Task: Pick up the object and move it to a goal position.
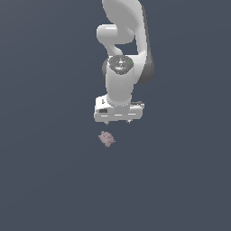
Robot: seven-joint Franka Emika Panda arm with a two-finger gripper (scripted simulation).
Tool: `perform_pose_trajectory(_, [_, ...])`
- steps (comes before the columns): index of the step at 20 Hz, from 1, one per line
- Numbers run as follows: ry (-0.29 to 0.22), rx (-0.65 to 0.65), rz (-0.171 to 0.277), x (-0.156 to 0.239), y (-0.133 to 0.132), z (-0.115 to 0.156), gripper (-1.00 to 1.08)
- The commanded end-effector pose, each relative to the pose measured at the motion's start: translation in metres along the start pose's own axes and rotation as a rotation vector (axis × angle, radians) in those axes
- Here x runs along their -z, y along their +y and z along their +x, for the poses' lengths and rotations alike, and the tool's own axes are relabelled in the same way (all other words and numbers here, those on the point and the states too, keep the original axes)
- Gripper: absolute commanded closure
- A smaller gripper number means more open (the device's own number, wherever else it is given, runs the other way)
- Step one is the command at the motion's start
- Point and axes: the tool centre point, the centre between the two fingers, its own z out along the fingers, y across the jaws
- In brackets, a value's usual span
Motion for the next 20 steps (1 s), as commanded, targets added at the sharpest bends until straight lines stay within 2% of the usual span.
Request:
perform_pose_trajectory(1, [0.000, 0.023, 0.000, -0.003, 0.002, 0.001, -0.92])
perform_pose_trajectory(9, [0.004, 0.149, -0.001, -0.017, 0.015, 0.004, -0.92])
perform_pose_trajectory(20, [0.012, 0.401, 0.002, -0.046, 0.040, 0.009, -0.92])
